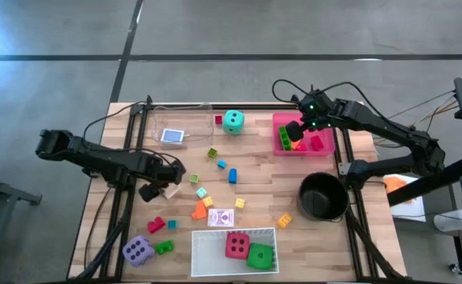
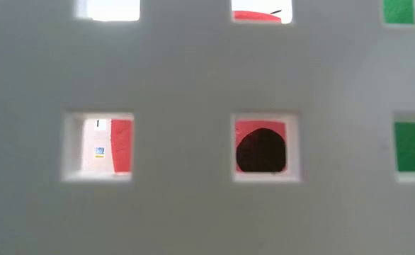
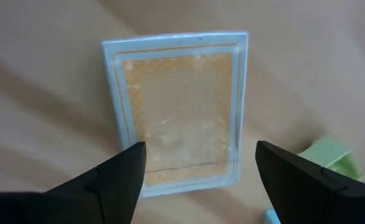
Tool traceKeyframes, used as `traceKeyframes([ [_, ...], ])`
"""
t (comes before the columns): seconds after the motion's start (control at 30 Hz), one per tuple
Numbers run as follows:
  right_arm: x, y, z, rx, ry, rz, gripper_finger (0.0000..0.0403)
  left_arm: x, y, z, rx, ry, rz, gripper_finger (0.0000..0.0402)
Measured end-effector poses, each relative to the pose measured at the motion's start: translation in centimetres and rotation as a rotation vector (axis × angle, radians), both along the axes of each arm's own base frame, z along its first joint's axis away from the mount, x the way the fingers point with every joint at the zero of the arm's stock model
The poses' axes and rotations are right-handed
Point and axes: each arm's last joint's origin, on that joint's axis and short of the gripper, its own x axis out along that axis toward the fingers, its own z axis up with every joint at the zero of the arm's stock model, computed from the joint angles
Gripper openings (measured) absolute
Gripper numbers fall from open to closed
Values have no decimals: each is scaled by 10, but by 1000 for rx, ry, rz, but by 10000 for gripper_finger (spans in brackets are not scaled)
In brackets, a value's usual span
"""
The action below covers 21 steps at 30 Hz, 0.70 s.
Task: Pick & Place Toys
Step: Put the yellow deck of cards into the transparent bin
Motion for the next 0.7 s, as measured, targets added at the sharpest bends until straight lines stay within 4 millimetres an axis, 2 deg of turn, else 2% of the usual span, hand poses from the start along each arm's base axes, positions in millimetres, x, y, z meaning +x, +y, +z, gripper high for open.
traceKeyframes([
  [0.33,0,0,0,2,-2,-2,366,10,-1,3,-5,-105,-19,305],
  [0.7,0,0,0,3,-2,-2,366,10,-2,5,-72,-111,-22,304],
])
